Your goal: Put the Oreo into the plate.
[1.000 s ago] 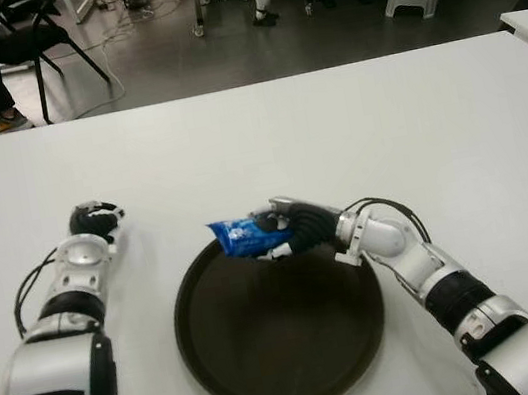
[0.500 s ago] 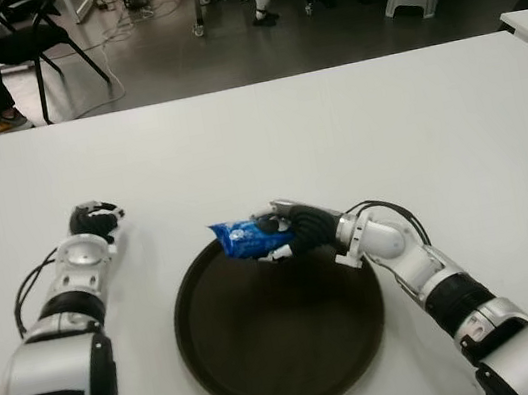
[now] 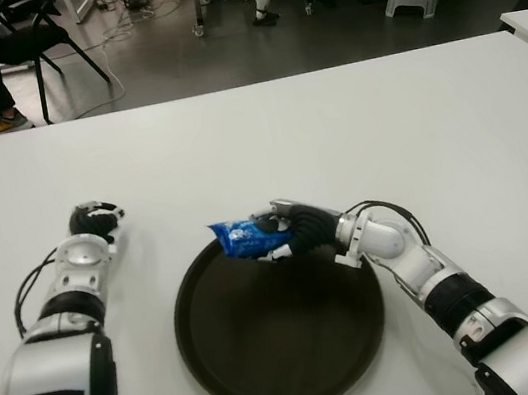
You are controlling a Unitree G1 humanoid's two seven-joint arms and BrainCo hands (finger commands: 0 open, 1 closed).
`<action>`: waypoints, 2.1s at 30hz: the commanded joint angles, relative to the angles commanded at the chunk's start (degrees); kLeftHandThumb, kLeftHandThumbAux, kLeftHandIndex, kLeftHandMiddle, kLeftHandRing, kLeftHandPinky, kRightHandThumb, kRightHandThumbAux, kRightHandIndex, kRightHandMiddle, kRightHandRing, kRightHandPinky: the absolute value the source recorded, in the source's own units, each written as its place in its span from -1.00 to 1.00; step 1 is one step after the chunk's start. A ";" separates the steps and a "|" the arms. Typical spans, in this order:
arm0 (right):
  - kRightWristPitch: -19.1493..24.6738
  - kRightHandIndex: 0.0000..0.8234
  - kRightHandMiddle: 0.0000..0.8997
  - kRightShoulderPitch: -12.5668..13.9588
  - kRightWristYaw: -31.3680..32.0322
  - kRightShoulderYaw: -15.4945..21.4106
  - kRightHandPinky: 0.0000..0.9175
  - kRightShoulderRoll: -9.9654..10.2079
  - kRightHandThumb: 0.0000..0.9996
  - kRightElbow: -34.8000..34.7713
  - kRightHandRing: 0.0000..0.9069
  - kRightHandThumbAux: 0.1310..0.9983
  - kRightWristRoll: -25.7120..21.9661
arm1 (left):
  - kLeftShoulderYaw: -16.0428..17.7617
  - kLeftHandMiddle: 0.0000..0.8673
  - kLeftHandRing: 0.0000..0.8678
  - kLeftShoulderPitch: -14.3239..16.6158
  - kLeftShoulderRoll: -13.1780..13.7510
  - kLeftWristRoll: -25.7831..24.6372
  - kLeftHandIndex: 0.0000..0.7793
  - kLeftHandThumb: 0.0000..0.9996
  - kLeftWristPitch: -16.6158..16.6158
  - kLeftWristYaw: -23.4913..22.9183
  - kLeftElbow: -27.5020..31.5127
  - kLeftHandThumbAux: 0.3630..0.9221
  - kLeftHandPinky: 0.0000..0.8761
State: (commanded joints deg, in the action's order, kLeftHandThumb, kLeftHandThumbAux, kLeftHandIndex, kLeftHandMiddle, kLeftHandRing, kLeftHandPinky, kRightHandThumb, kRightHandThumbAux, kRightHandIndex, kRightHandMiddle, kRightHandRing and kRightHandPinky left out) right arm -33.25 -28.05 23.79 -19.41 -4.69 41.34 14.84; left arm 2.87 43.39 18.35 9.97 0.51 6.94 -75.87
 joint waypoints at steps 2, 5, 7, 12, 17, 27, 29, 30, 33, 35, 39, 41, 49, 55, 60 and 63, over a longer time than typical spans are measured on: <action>-0.37 0.07 0.91 -0.09 -0.48 -0.14 0.81 -0.14 0.48 0.13 0.86 0.33 0.42 | -0.01 -0.71 -0.63 -0.01 0.02 0.00 0.02 0.34 0.04 -0.06 0.00 0.30 -0.51; -0.68 0.05 0.66 -0.50 -1.55 -0.66 0.71 -0.70 0.56 0.03 0.78 0.30 1.78 | -0.14 -0.72 -0.64 -0.04 0.10 0.14 0.02 0.34 0.03 -0.07 -0.05 0.30 -0.52; -0.40 0.00 0.35 -0.40 -2.25 -0.94 0.35 -0.95 0.63 -0.52 0.43 0.28 2.53 | -0.18 -0.72 -0.64 -0.08 0.13 0.19 0.02 0.34 0.14 0.00 -0.06 0.30 -0.51; -0.94 -0.70 -0.56 -0.03 -3.93 -1.50 -0.60 -1.21 -0.10 -0.82 -0.55 0.21 4.04 | 0.03 -0.73 -0.64 -0.12 0.12 -0.01 0.02 0.34 0.38 -0.17 -0.08 0.30 -0.50; -4.10 -0.95 -0.91 -0.17 -5.96 -1.71 -0.83 -0.74 -0.49 0.90 -0.90 0.13 4.21 | 0.32 -0.72 -0.64 -0.16 0.20 -0.28 0.02 0.34 0.54 -0.52 -0.05 0.30 -0.53; -7.29 -1.00 -1.00 -1.93 -7.68 -2.04 -0.92 -0.54 -0.67 5.57 -0.99 0.06 4.93 | 0.28 -0.71 -0.64 -0.13 0.10 -0.20 0.02 0.34 0.53 -0.46 0.03 0.30 -0.53; -7.30 -1.00 -0.96 -2.20 -8.21 -2.27 -0.90 -0.62 -0.68 6.14 -0.95 0.08 5.54 | 0.21 -0.71 -0.63 -0.15 0.12 -0.11 0.02 0.34 0.63 -0.47 0.02 0.30 -0.51; -7.29 -1.00 -0.94 -2.30 -8.47 -2.35 -0.88 -0.64 -0.67 6.36 -0.92 0.10 5.81 | 0.17 -0.71 -0.63 -0.16 0.13 -0.08 0.02 0.34 0.68 -0.49 0.02 0.30 -0.51; -7.14 -1.00 -0.90 -2.48 -8.88 -2.55 -0.86 -0.77 -0.65 6.74 -0.88 0.15 6.15 | 0.13 -0.72 -0.62 -0.16 0.08 -0.06 0.02 0.34 0.72 -0.49 0.04 0.30 -0.50; -6.60 -1.00 -0.87 -2.62 -9.23 -2.73 -0.85 -0.84 -0.62 6.96 -0.86 0.18 6.48 | 0.14 -0.73 -0.63 -0.14 0.07 -0.09 0.02 0.34 0.60 -0.55 0.05 0.31 -0.50; -5.39 -1.00 -0.84 -2.82 -10.27 -3.13 -0.87 -1.10 -0.59 6.96 -0.85 0.24 7.69 | -0.06 -0.75 -0.65 0.09 0.10 0.11 0.02 0.34 -0.16 -0.44 -0.02 0.30 -0.54; -5.17 -1.00 -0.83 -2.91 -10.86 -3.29 -0.88 -1.21 -0.58 7.00 -0.85 0.26 8.36 | -0.05 -0.75 -0.66 0.12 0.08 0.09 0.02 0.34 -0.26 -0.35 -0.02 0.30 -0.56; -3.84 -1.00 -0.82 -3.00 -11.64 -3.55 -0.85 -1.30 -0.60 6.71 -0.83 0.30 9.53 | 0.02 -0.74 -0.66 0.19 0.02 0.00 0.02 0.34 -0.49 -0.23 -0.02 0.30 -0.57; -3.06 -1.00 -0.82 -3.12 -12.41 -3.76 -0.83 -1.18 -0.62 6.75 -0.82 0.33 10.40 | 0.51 -0.73 -0.66 -0.06 0.03 -0.48 0.02 0.34 0.15 -0.44 0.09 0.30 -0.56; -2.81 -0.98 -0.79 -3.47 -12.76 -4.11 -0.83 -1.22 -0.53 7.25 -0.80 0.35 10.76 | 0.61 -0.72 -0.65 -0.16 0.06 -0.52 0.02 0.34 0.49 -0.29 0.07 0.30 -0.54; -2.54 -0.97 -0.77 -3.63 -12.70 -4.24 -0.83 -1.24 -0.47 7.48 -0.80 0.36 10.81 | 0.41 -0.72 -0.65 -0.09 0.10 -0.28 0.02 0.34 0.20 -0.16 0.02 0.30 -0.54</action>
State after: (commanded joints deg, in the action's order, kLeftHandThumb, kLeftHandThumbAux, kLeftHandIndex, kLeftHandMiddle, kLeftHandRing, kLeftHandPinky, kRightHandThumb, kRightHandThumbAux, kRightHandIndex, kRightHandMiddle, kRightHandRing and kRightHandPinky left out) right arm -35.79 -31.68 11.09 -23.65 -5.93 48.82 25.65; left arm 3.28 43.30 18.44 9.68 0.71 6.78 -75.85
